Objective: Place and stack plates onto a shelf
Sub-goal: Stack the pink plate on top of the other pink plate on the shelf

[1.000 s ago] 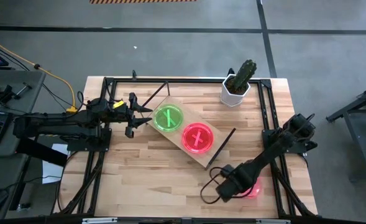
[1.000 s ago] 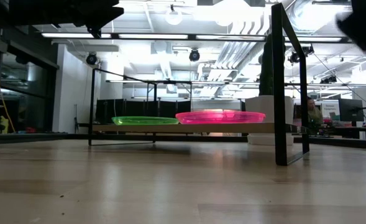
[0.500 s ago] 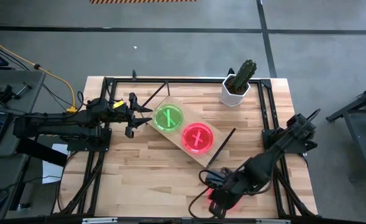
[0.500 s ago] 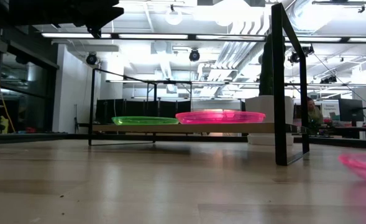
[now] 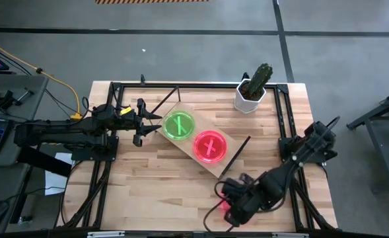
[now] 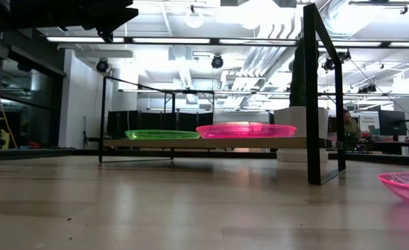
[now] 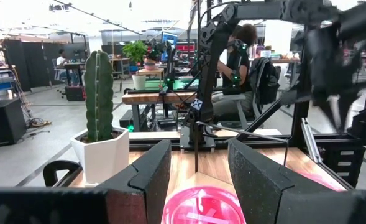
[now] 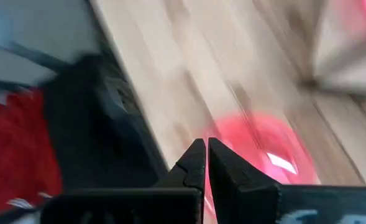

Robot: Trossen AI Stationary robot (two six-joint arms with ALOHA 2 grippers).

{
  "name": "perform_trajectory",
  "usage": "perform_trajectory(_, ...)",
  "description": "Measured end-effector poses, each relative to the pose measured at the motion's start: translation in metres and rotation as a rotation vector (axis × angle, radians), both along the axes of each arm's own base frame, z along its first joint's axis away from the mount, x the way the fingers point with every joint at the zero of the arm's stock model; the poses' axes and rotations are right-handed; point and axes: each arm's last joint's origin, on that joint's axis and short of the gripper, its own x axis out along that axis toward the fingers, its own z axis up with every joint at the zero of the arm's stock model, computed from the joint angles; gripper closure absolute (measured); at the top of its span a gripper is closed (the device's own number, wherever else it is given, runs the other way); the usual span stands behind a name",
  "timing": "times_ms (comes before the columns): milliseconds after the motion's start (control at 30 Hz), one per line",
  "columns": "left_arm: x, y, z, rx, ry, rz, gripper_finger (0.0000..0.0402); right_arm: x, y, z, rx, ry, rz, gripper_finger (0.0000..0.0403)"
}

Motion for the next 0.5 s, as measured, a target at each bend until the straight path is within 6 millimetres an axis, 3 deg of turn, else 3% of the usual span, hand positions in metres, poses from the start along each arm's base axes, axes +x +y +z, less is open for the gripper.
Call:
perform_trajectory(267, 0.000, 0.000, 0.000, -0.013, 0.000, -0.003, 0.0250, -0.060, 0.002, -0.055, -0.102, 0.283, -0.211, 0.0403)
perform_trajectory(367, 0.000, 0.000, 0.000, -0.027, -0.001, -0.005, 0.0250, -0.089, -0.005, -0.062, -0.054, 0.234, -0.328, 0.0403)
perform_trajectory(500, 0.000, 0.000, 0.000, -0.034, -0.001, -0.006, 0.0250, -0.117, -0.015, -0.074, 0.077, -0.004, -0.435, 0.0403)
